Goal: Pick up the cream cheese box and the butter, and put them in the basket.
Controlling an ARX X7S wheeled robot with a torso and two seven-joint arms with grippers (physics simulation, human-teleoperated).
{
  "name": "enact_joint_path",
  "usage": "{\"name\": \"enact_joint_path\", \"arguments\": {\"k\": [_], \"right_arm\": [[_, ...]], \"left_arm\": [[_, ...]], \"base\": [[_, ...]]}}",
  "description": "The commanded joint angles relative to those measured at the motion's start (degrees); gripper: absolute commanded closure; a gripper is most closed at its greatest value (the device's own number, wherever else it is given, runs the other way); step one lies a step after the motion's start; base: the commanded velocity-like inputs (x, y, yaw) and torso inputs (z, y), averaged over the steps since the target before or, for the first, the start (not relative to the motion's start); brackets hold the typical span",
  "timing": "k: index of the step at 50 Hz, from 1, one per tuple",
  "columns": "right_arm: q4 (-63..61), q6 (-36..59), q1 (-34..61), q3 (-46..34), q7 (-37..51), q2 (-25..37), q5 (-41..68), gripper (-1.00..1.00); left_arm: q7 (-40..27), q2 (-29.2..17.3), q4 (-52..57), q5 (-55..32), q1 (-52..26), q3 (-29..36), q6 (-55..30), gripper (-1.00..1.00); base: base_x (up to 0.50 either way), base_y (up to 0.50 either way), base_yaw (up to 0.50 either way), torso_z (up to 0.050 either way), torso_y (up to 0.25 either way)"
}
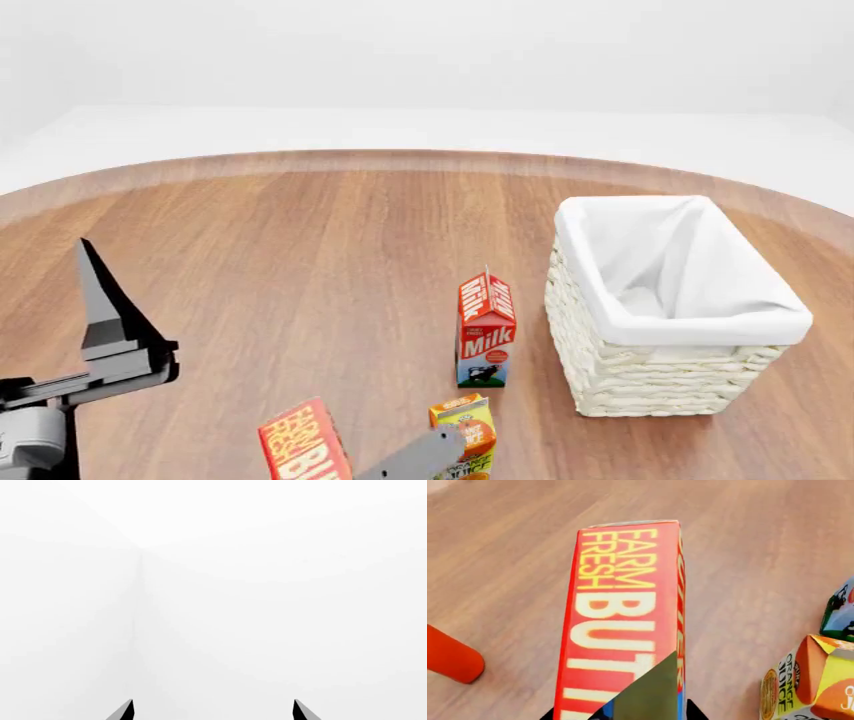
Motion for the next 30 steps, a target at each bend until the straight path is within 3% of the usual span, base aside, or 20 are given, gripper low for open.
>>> {"name": "enact_joint_path", "arguments": {"k": [1,13,30], "right_arm": [[-9.06,-0.17,5.13,4.67,6.04,1.69,3.09,1.0],[-15.55,-1.11,17.44,9.92,16.97,5.84,15.42,1.0],[-17.62,-9.33,35.03,6.62,16.97,20.72,23.06,1.0]], "left_arm": [[-0.21,-0.18,0.43,-0.09,0.1,-0.29,-0.16,-1.0],[-0.57,-0.52,1.48,-0.11,0.0,-0.6,-0.94,-1.0],[-0.7,-0.93,2.3,-0.56,-0.21,-0.78,-1.65,-1.0]], "base": [[0.0,0.0,0.0,0.0,0.0],[0.0,0.0,0.0,0.001,0.001],[0.0,0.0,0.0,0.001,0.001]]}}
